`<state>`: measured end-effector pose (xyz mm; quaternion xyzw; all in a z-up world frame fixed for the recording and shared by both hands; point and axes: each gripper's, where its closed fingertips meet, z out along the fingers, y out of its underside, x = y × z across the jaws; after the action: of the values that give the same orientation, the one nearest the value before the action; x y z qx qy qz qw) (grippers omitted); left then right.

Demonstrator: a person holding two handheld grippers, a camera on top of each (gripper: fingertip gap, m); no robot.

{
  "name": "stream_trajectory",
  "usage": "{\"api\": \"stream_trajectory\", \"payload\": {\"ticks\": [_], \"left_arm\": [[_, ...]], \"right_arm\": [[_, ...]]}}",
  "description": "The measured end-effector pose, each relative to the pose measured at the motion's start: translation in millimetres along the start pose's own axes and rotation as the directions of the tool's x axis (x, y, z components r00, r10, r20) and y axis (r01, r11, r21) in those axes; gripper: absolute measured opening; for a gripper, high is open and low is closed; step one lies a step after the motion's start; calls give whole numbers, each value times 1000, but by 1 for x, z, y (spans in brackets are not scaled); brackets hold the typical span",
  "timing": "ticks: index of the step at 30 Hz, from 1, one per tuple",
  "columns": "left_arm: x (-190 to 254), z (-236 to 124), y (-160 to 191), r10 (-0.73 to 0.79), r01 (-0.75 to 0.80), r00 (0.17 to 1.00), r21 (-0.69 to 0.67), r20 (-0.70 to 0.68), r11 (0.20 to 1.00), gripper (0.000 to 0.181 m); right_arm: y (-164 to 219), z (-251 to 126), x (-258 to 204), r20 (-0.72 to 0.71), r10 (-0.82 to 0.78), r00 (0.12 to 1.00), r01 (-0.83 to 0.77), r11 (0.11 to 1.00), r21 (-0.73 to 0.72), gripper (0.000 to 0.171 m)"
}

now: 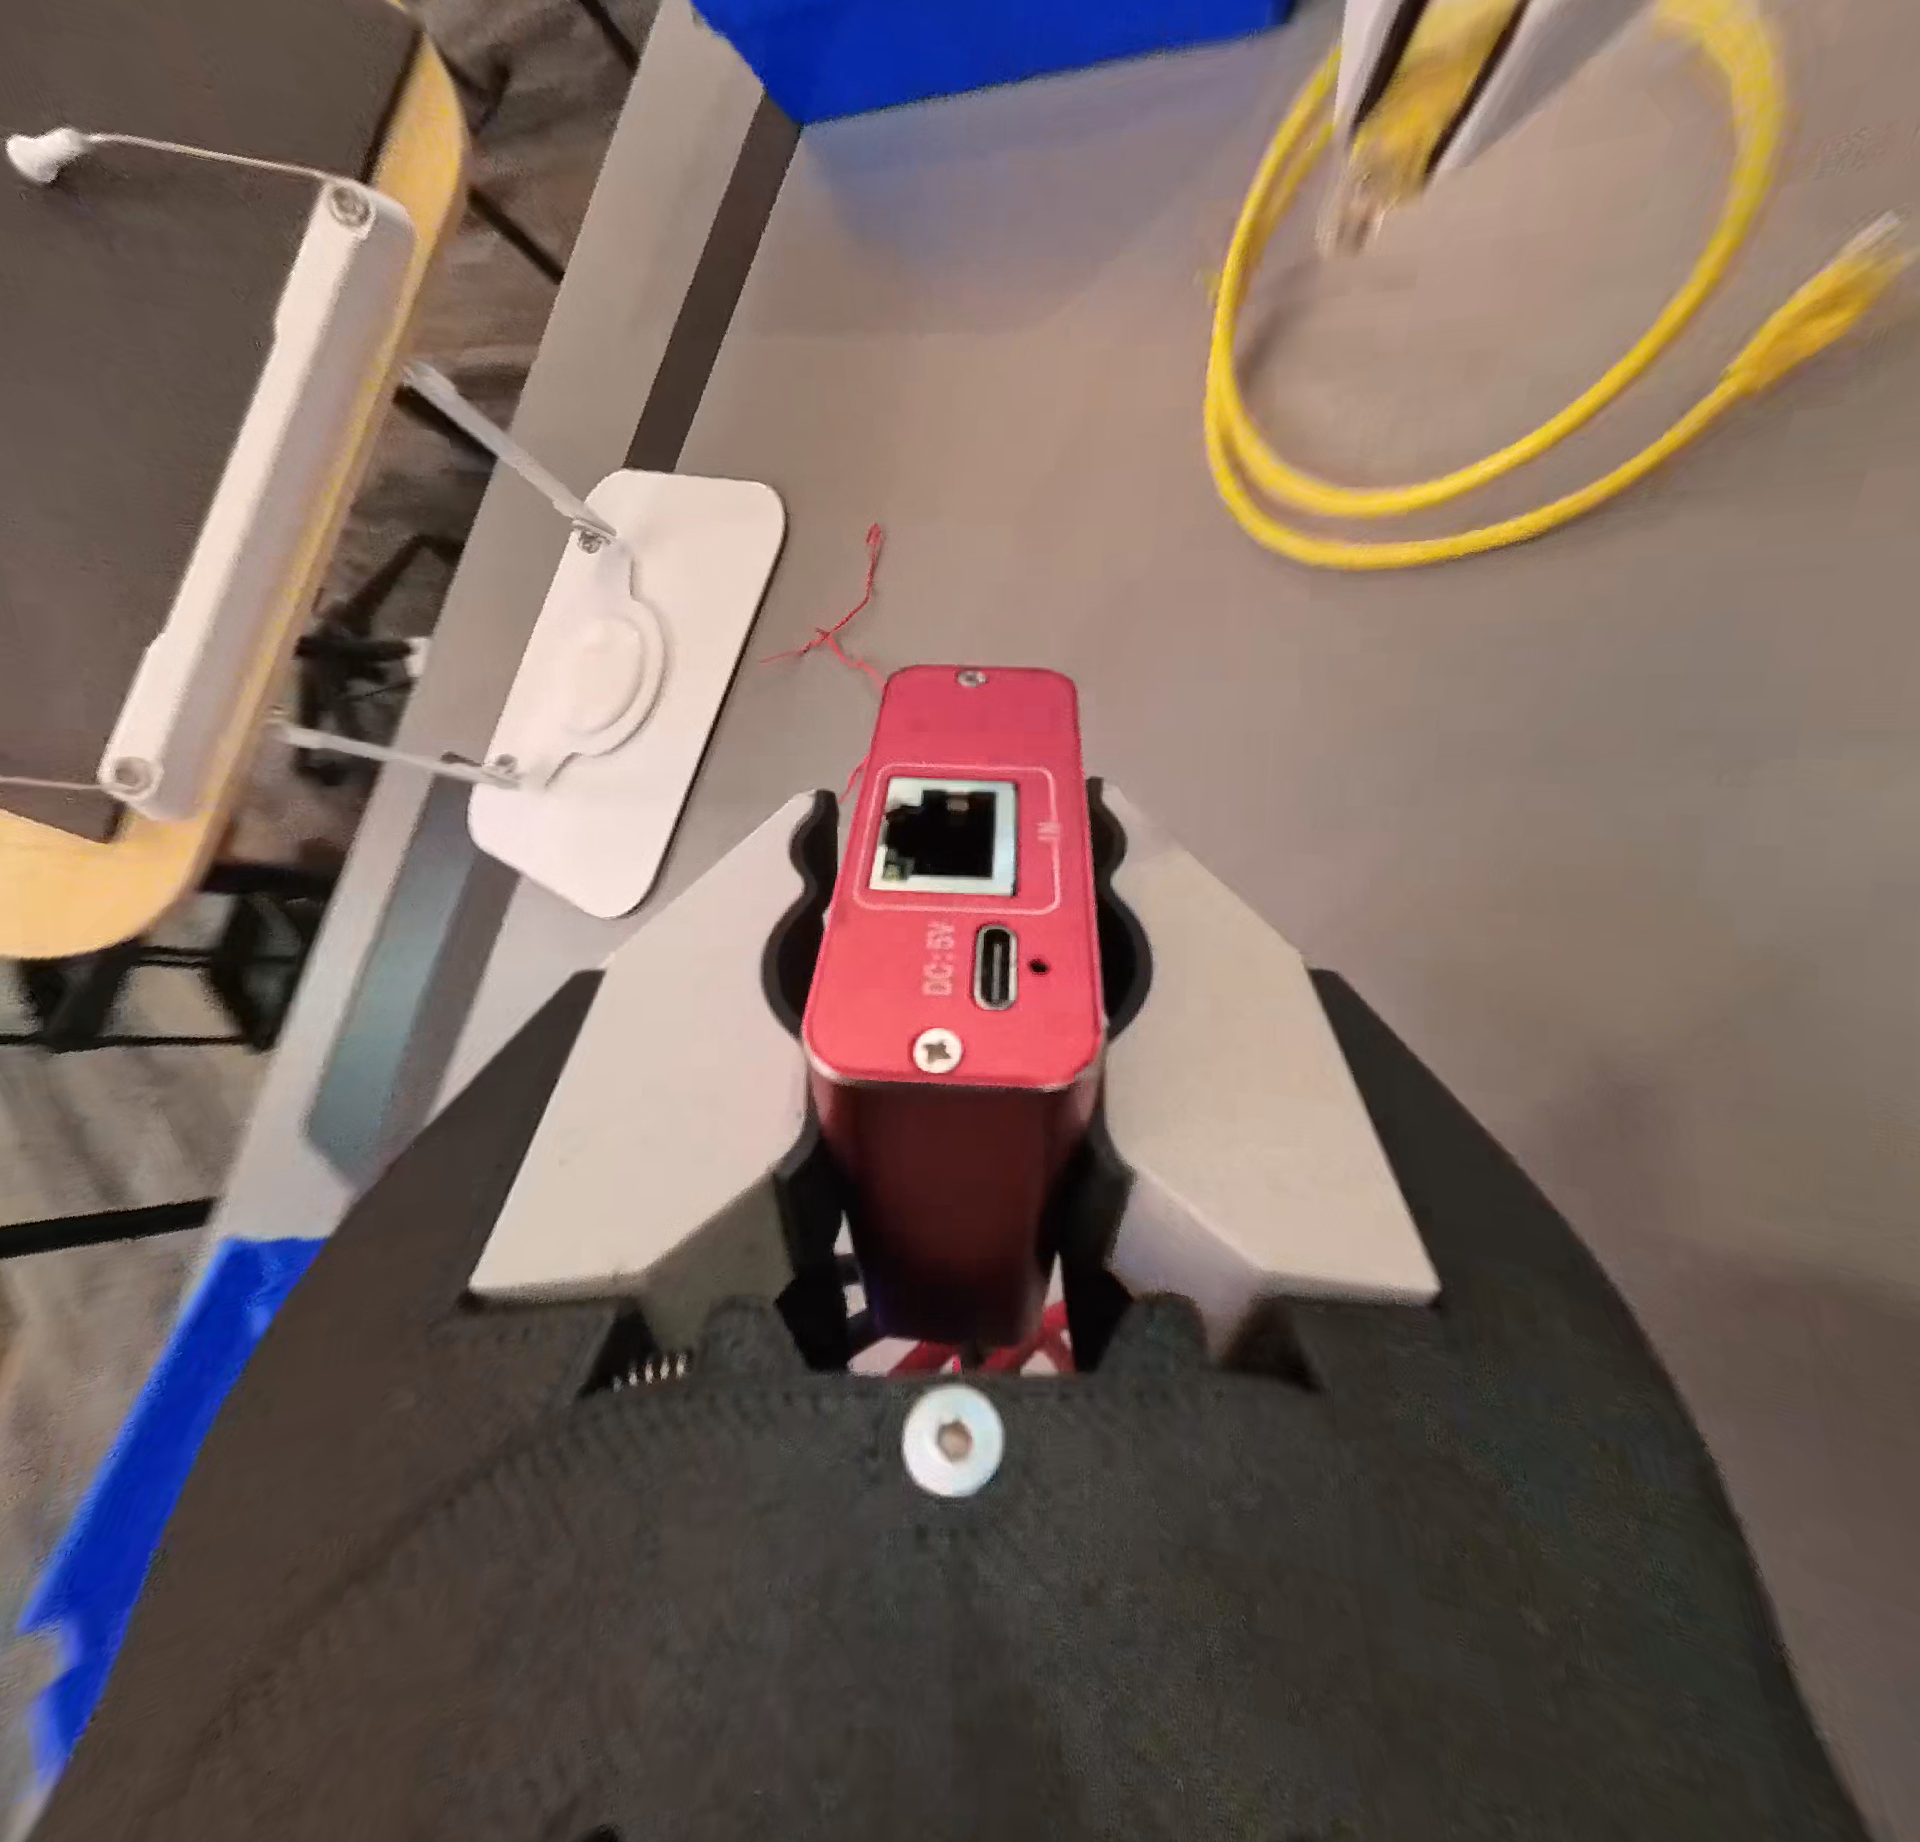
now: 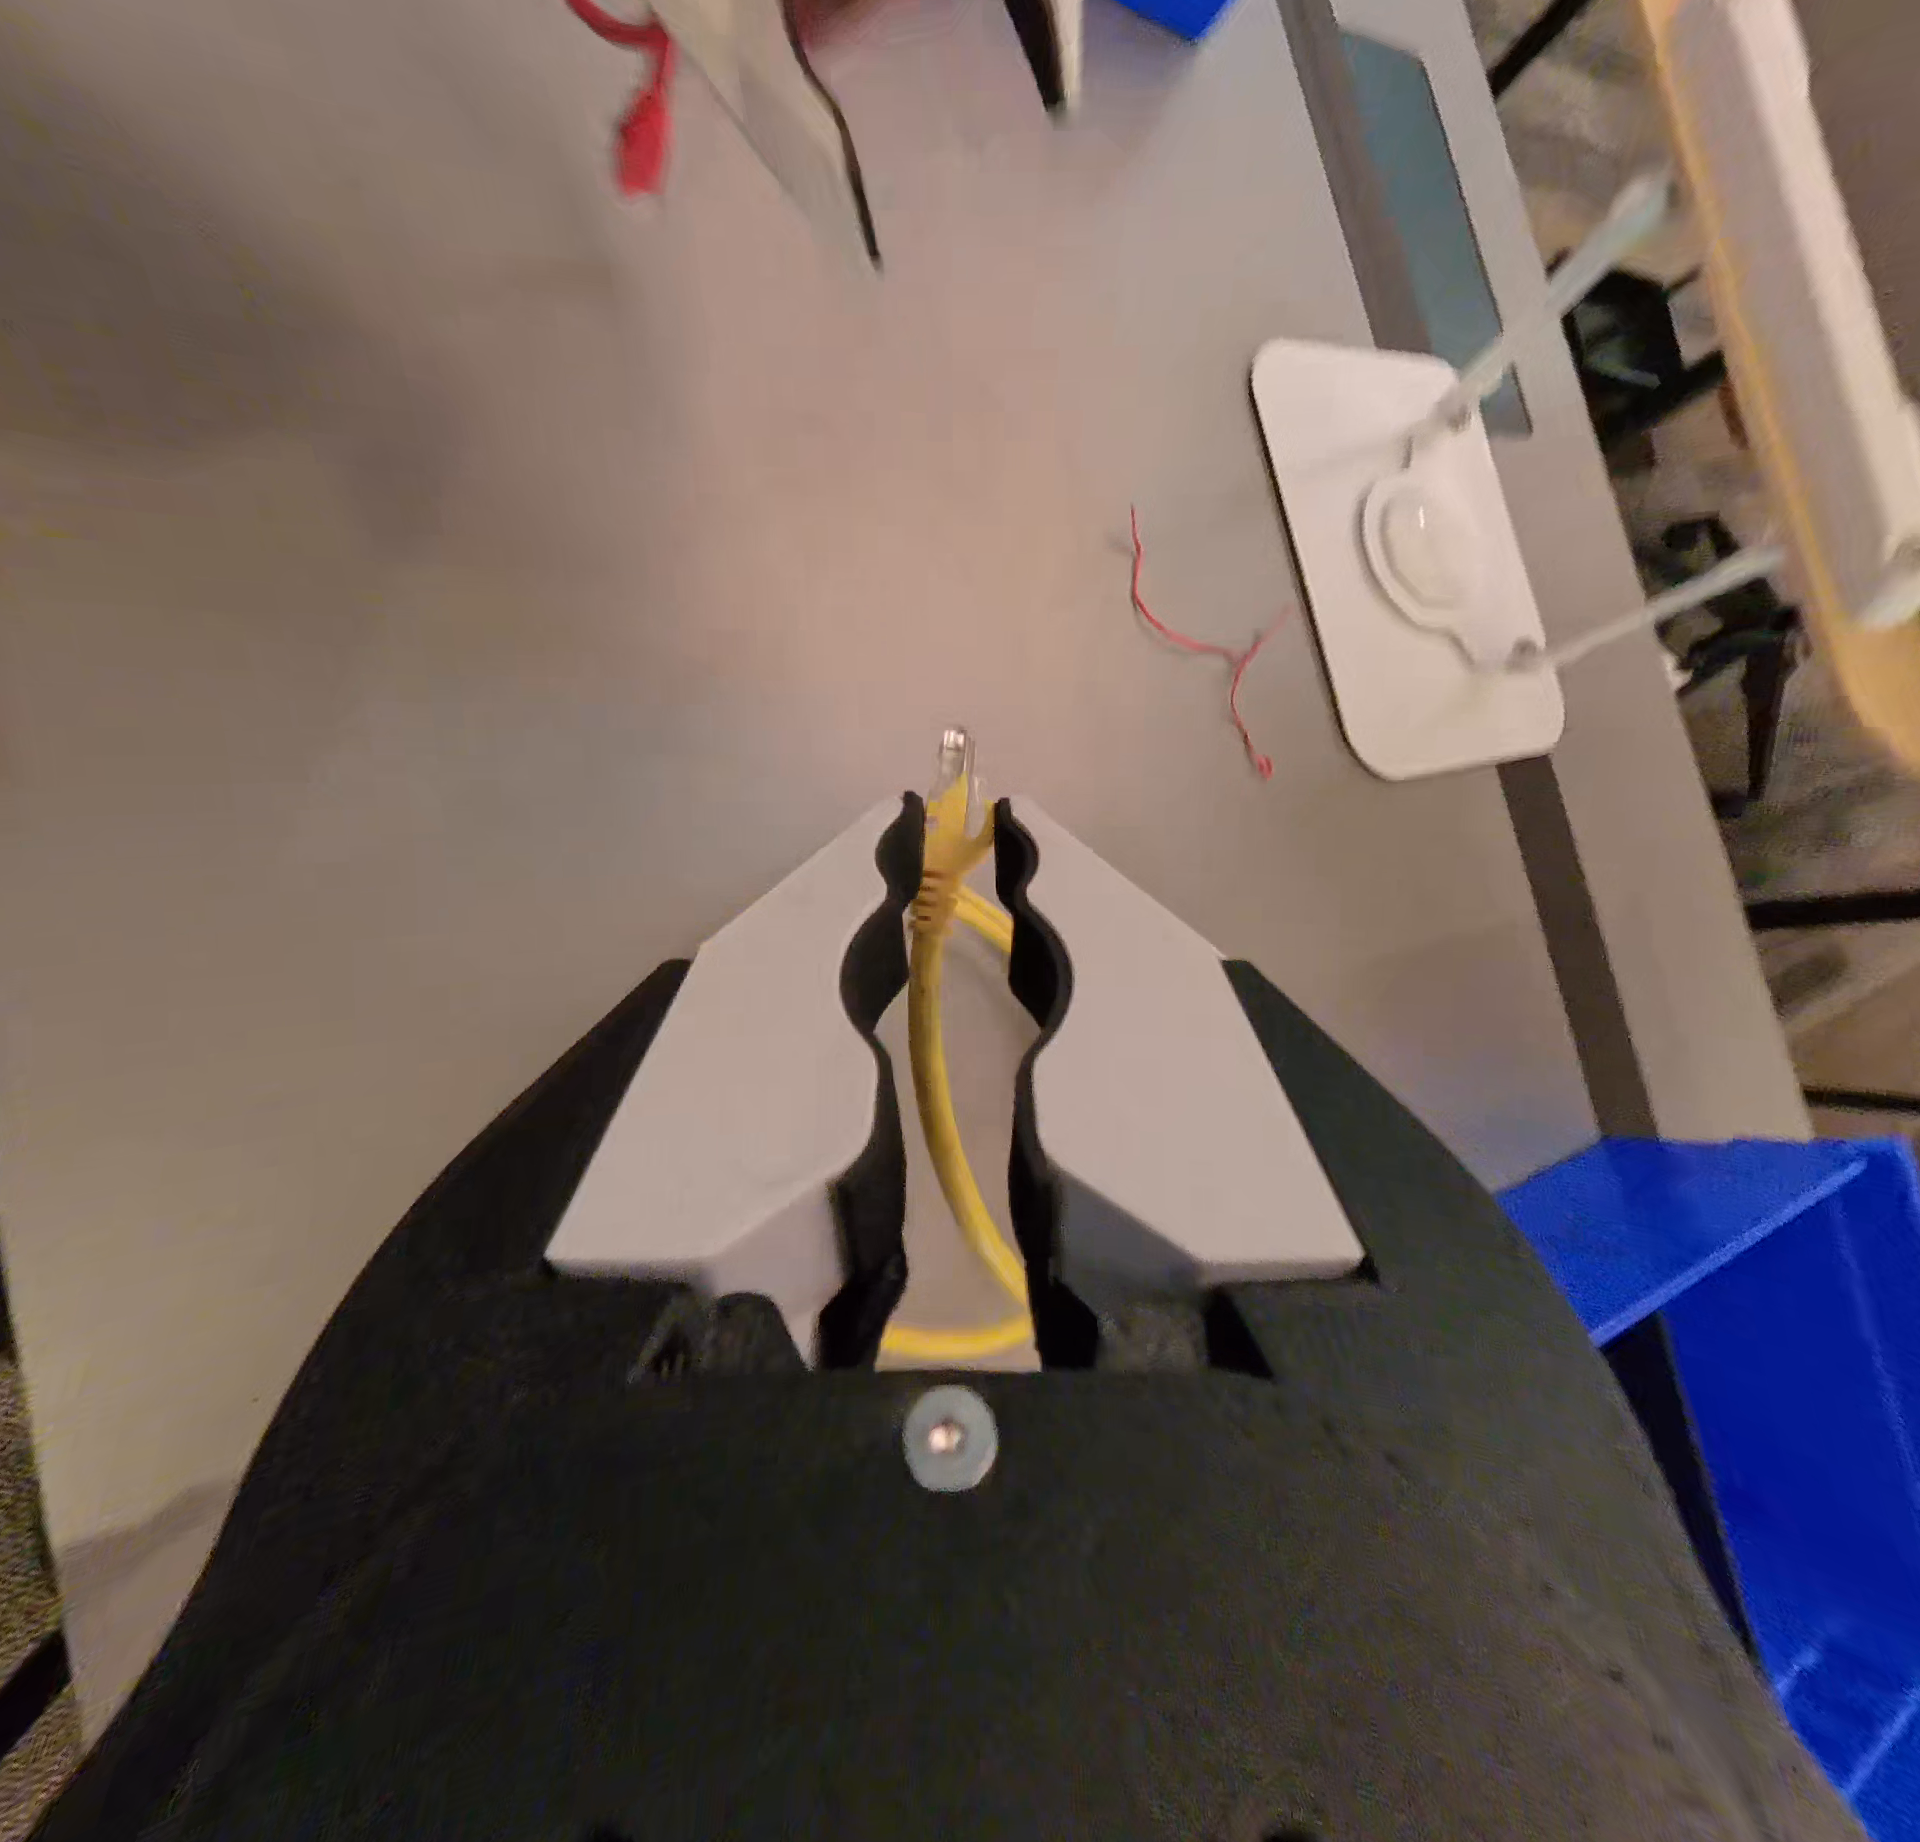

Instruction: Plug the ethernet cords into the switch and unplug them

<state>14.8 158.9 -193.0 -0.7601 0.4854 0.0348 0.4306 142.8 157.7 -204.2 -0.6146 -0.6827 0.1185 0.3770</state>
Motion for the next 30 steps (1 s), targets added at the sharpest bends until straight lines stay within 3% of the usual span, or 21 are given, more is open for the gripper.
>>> {"api": "stream_trajectory", "payload": {"ticks": [1, 4, 5, 6, 9, 15, 20, 24, 26, 30], "left_arm": [[-2, -3, -3, -42, 43, 999, 33, -27, 999, 46], [-7, -8, -6, -129, 137, 988, 89, -90, 987, 46], [-8, -10, -7, -152, 163, 982, 104, -110, 981, 46], [-8, -13, -9, -174, 191, 975, 124, -135, 974, 45], [-7, -26, -28, -228, 283, 944, 229, -239, 931, 46], [-1, -66, -67, -254, 495, 818, 405, -517, 769, 46], [10, -79, -73, -175, 466, 811, 436, -559, 770, 46], [19, -81, -77, -125, 408, 831, 443, -541, 798, 46], [23, -80, -78, -110, 393, 835, 444, -538, 805, 46], [19, -75, -73, -130, 376, 850, 414, -510, 829, 46]], "right_arm": [[9, 6, 1, 12, 32, 999, -32, 999, -22, 12], [21, 17, 1, 51, 141, 989, -138, 989, -62, 39], [17, 15, 4, 50, 157, 986, -155, 987, -33, 48], [8, 10, 6, 55, 175, 983, -176, 984, 16, 46], [-42, -10, 10, 99, 209, 973, -226, 953, 203, 48], [-148, -23, -11, 256, 184, 949, -291, 821, 491, 45], [-201, -45, -8, 436, 188, 880, -444, 649, 618, 40], [-206, -24, -20, 384, 134, 914, -348, 746, 568, 40], [-209, -21, -25, 383, 116, 916, -335, 746, 576, 24], [-209, -22, -23, 333, 101, 938, -287, 764, 577, 23]]}}
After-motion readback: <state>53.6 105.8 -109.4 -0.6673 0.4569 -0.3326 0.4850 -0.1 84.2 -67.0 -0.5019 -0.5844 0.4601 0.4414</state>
